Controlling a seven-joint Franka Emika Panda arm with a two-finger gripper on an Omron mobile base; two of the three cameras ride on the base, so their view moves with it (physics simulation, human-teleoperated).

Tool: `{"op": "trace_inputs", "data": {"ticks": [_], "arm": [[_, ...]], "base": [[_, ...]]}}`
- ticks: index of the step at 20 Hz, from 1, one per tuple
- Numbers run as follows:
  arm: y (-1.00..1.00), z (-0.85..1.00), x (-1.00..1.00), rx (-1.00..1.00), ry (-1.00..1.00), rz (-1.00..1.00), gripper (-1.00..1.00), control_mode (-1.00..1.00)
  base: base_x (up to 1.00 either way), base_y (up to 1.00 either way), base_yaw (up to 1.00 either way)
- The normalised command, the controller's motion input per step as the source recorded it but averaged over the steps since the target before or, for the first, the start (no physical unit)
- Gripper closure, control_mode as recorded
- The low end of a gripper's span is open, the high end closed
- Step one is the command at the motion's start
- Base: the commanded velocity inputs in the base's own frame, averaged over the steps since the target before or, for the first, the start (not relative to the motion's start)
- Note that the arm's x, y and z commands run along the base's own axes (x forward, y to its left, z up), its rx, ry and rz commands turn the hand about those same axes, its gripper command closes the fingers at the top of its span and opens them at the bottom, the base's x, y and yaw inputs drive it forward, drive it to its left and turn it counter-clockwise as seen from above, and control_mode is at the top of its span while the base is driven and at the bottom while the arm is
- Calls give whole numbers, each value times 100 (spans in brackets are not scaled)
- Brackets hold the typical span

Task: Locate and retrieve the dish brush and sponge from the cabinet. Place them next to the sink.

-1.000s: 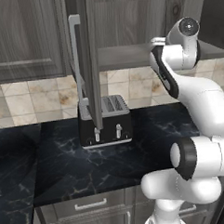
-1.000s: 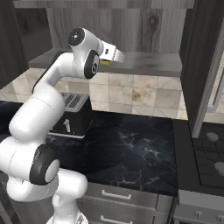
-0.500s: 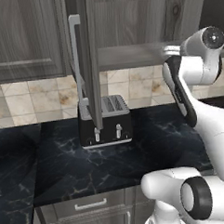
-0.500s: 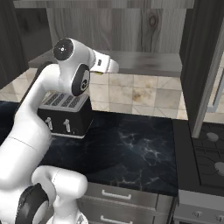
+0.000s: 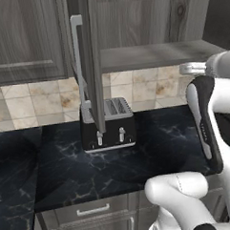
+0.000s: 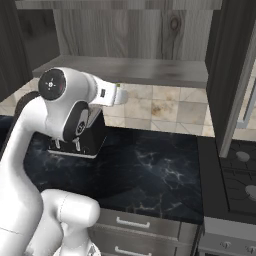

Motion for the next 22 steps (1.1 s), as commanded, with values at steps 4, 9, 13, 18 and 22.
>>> {"op": "trace_inputs", "data": {"ticks": [4, 9, 13, 18, 22], "arm": [[11, -2, -99, 0, 0, 7, 100, -100], [20, -1, -92, 0, 0, 4, 100, -100], [25, 0, -74, 0, 1, 0, 100, -100], [0, 0, -9, 0, 0, 0, 100, -100], [0, 0, 0, 0, 0, 0, 100, -100]], "base": [[0, 0, 0], [0, 0, 0], [0, 0, 0], [0, 0, 0], [0, 0, 0]]}}
